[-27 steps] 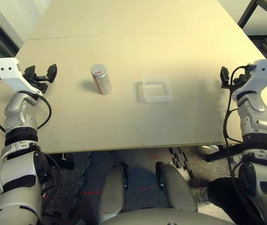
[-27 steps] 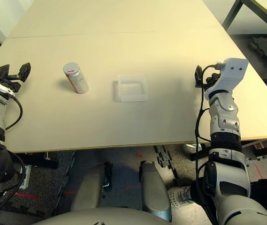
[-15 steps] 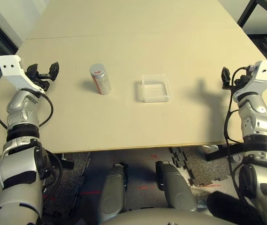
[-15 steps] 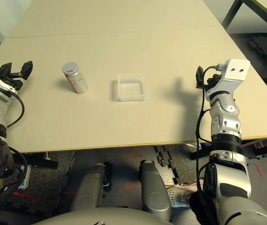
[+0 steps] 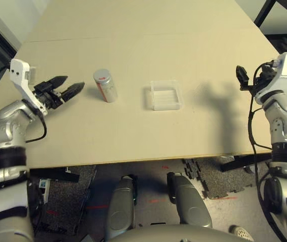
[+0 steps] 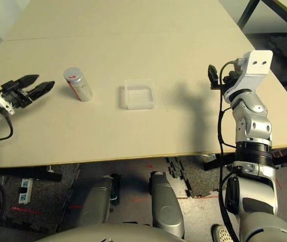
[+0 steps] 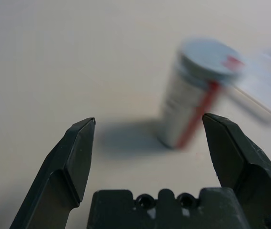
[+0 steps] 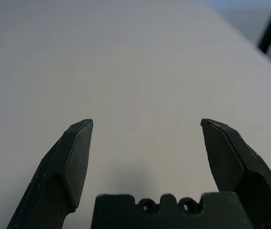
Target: Pour the medicine from the bottle into the box.
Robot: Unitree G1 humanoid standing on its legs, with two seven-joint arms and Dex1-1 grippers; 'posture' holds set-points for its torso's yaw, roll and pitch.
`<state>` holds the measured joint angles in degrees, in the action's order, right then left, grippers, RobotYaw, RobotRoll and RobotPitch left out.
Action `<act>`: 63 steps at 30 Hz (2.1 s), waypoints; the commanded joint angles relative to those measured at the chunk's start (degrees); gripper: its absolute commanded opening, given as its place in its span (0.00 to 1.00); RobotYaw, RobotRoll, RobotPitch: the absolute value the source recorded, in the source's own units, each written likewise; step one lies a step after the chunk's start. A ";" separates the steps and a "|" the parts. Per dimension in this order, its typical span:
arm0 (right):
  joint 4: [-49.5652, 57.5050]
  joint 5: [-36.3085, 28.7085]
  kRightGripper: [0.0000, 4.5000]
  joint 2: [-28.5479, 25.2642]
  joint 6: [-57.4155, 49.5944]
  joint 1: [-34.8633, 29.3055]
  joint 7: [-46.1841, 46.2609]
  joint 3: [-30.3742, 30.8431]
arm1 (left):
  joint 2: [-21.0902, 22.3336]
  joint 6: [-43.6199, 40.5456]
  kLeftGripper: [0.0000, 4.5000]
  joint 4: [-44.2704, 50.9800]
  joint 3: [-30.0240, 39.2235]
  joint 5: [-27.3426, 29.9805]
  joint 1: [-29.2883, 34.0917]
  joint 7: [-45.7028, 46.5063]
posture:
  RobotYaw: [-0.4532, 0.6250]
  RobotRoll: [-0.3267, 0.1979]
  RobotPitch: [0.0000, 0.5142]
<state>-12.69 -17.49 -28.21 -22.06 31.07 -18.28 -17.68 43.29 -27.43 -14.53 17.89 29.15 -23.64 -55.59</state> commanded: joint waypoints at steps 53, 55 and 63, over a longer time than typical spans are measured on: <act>36.33 -19.30 1.00 -6.22 -32.71 -4.38 -20.32 14.17 | -13.27 24.90 0.70 -33.49 -10.28 -13.13 -19.12 -1.36 | 0.26 0.62 0.32; 36.21 -18.90 1.00 -6.25 -31.42 -4.43 -21.03 14.66 | -13.19 25.11 0.58 -33.60 -10.19 -13.19 -19.19 -1.51 | 0.27 0.62 0.32; 34.61 -17.80 1.00 -6.60 -28.51 -3.99 -22.17 15.72 | -13.64 24.11 0.58 -30.44 -10.41 -12.30 -21.12 -2.83 | 0.28 0.62 0.32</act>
<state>22.19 -35.60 -34.33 -51.35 27.39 -39.93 -2.92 29.95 -2.66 -46.96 7.92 16.79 -43.64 -57.34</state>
